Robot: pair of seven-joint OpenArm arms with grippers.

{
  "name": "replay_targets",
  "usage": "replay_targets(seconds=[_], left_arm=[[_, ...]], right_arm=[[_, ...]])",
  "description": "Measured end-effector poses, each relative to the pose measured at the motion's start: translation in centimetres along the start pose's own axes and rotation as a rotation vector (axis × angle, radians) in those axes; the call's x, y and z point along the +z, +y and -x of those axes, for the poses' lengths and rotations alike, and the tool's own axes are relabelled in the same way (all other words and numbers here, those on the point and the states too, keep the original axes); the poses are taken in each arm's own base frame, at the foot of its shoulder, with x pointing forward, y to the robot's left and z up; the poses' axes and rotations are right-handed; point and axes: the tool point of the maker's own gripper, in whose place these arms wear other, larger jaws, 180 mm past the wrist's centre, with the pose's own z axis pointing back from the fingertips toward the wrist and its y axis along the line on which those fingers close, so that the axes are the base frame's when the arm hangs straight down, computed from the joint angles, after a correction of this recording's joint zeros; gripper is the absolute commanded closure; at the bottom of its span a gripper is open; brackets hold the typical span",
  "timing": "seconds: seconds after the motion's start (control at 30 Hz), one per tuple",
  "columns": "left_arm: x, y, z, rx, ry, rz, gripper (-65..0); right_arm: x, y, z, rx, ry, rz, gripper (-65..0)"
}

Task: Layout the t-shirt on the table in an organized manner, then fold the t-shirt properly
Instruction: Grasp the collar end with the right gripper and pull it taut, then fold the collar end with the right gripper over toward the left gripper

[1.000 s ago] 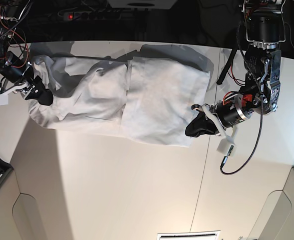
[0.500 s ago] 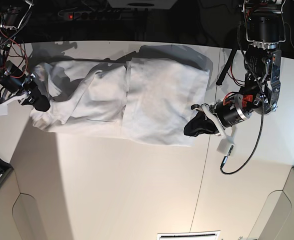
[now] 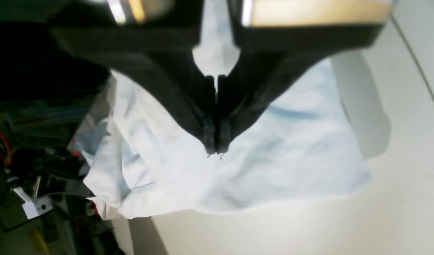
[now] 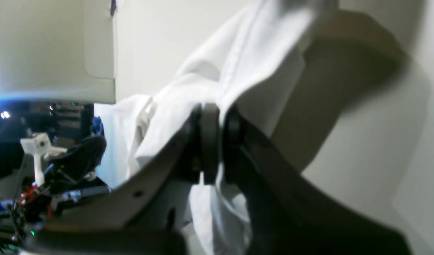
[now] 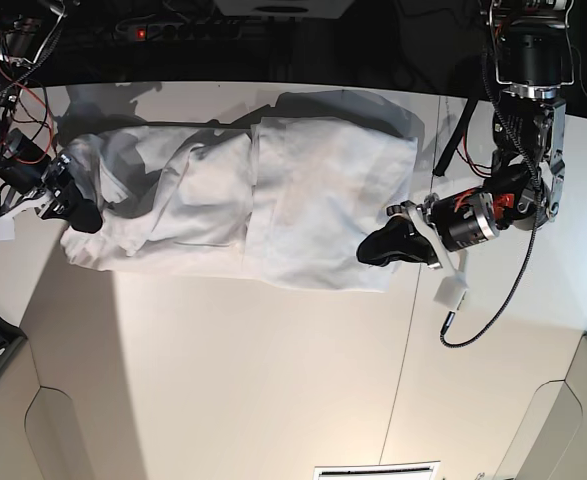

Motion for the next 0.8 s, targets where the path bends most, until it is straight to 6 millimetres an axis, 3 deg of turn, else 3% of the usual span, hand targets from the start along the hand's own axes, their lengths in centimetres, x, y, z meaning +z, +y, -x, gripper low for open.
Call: replay_targets(seconds=[0.17,0.37,0.47,0.63,0.8], left_arm=[[0.5,0.6,1.2,-0.010,0.074,-0.016,0.0],[1.4,2.3,4.4,-0.045,0.186,-0.103,0.0],[1.6,2.8,5.0,-0.058,0.195,-0.130,0.0],[1.6,3.0,4.9,-0.067,0.184,-0.141,0.0],[1.6,3.0,5.1,-0.066,0.186,-0.141,0.0]], right_arm=[[0.8,2.9,-1.9,0.133,-0.017,-0.017,0.0],[0.7,8.9,-2.0,0.290,-0.025,-0.105,0.0],[-0.8,12.0,0.3,0.327,0.008,-0.175,0.0],[-5.2,16.3,6.8,0.350,0.161,-0.272,0.0],[-8.7,20.8,10.7,0.439,0.218,-0.338,0.0]])
